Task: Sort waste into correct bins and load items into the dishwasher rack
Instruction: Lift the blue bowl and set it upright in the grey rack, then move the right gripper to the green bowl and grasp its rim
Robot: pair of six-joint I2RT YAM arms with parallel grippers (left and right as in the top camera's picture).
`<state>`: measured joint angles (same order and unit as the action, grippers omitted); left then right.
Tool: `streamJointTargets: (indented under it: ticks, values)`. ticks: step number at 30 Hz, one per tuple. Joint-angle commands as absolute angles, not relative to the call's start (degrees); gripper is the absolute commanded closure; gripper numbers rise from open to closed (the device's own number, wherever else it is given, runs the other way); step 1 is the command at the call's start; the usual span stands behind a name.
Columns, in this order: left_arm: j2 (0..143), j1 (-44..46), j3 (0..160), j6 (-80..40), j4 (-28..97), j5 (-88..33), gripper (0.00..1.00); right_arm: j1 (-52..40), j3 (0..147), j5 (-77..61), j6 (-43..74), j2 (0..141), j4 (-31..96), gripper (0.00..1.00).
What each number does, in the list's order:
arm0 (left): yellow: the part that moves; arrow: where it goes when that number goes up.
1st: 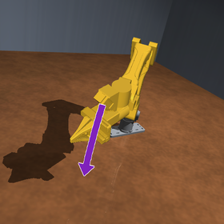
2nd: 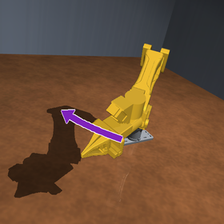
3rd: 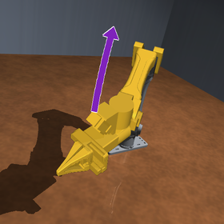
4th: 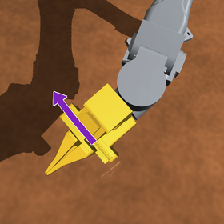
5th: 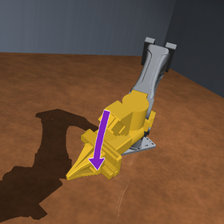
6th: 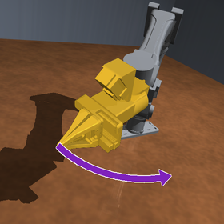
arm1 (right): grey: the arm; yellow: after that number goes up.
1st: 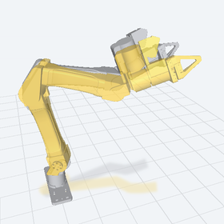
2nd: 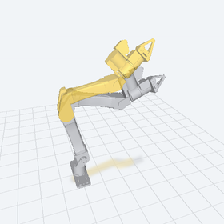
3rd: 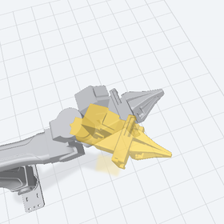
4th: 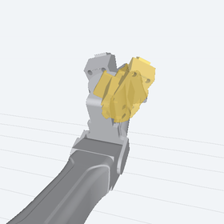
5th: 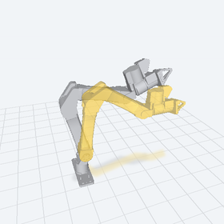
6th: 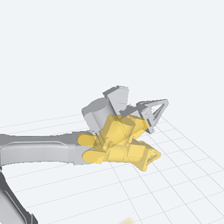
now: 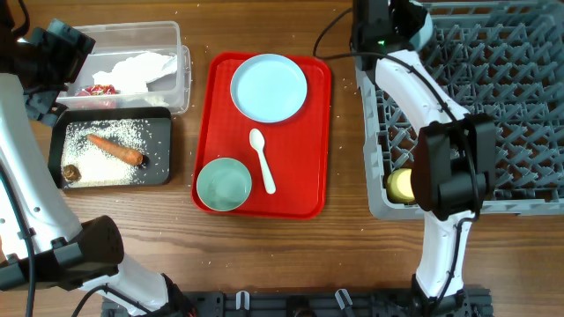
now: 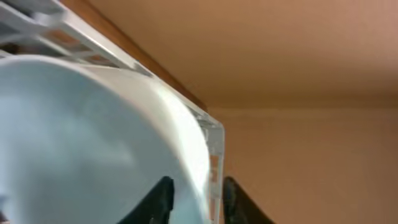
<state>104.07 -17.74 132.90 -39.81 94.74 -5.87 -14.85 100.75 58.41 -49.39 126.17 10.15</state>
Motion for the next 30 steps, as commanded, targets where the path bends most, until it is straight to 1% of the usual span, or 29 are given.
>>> streamJointTargets:
  ticks: [1,3,4,8,9,11,12,13,14,15,17,20,21,22,23,24,25,26,27,28,29,30]
  values:
    - [104.2,-17.9,133.0,-40.8,94.8,-5.3,0.0,-17.5,101.2,57.1,-49.6,127.9,10.3,0.65]
    - [104.2,-17.9,133.0,-40.8,94.8,-5.3,0.0,-18.6,101.2,57.2,-49.6,127.9,10.4,0.54]
    - [104.2,-17.9,133.0,-40.8,94.8,-5.3,0.0,-19.2,101.2,57.2,-49.6,127.9,10.5,0.51]
    - [104.2,-17.9,133.0,-40.8,94.8,-5.3,0.0,-21.2,101.2,57.2,-49.6,127.9,12.1,0.46]
    - [104.2,-17.9,133.0,-40.8,94.8,-5.3,0.0,-21.9,101.2,57.2,-49.6,127.9,13.2,0.44]
    - [104.2,-17.9,133.0,-40.8,94.8,-5.3,0.0,-22.9,101.2,58.1,-49.5,127.9,13.7,0.35]
    - [104.2,-17.9,133.0,-40.8,94.8,-5.3,0.0,-23.1,101.2,58.1,-49.3,127.8,13.5,0.28]
    - [104.2,-17.9,133.0,-40.8,94.8,-5.3,0.0,-23.3,101.2,58.3,-48.5,127.6,12.5,0.16]
    - [104.2,-17.9,133.0,-40.8,94.8,-5.3,0.0,-23.4,101.2,58.3,-46.5,127.2,11.2,0.09]
    - [104.2,-17.9,133.0,-40.8,94.8,-5.3,0.0,-23.5,101.2,58.1,-45.0,126.8,10.8,0.05]
    - [104.2,-17.9,133.0,-40.8,94.8,-5.3,0.0,-23.5,101.2,57.3,-41.6,124.7,10.8,0.01]
    - [104.2,-17.9,133.0,-40.8,94.8,-5.3,0.0,-23.7,101.2,57.0,-38.2,120.7,11.3,0.0]
    - [104.2,-17.9,133.0,-40.8,94.8,-5.3,0.0,-24.1,101.2,56.9,-36.8,119.3,12.8,0.0]
    - [104.2,-17.9,133.0,-40.8,94.8,-5.3,0.0,-25.8,101.2,56.2,-32.3,116.7,17.3,0.0]
    - [104.2,-17.9,133.0,-40.8,94.8,-5.3,0.0,-26.9,101.2,54.6,-30.3,115.5,20.6,0.0]
    - [104.2,-17.9,133.0,-40.8,94.8,-5.3,0.0,-28.0,101.2,51.5,-27.4,114.3,24.9,0.0]
    - [104.2,-17.9,133.0,-40.8,94.8,-5.3,0.0,-29.5,101.2,45.0,-21.8,112.9,31.3,0.0]
    - [104.2,-17.9,133.0,-40.8,94.8,-5.3,0.0,-31.0,101.2,35.2,-16.1,111.6,37.6,0.0]
    - [104.2,-17.9,133.0,-40.8,94.8,-5.3,0.0,-31.9,101.2,27.0,-13.0,110.8,41.8,0.0]
    - [104.2,-17.9,133.0,-40.8,94.8,-5.3,0.0,-32.7,101.2,14.8,-9.9,110.2,46.1,0.0]
    - [104.2,-17.9,133.0,-40.8,94.8,-5.3,0.0,-33.4,101.2,-7.4,-8.2,110.1,50.6,0.0]
    - [104.2,-17.9,133.0,-40.8,94.8,-5.3,0.0,-33.5,101.2,-20.5,-8.1,110.3,52.0,0.01]
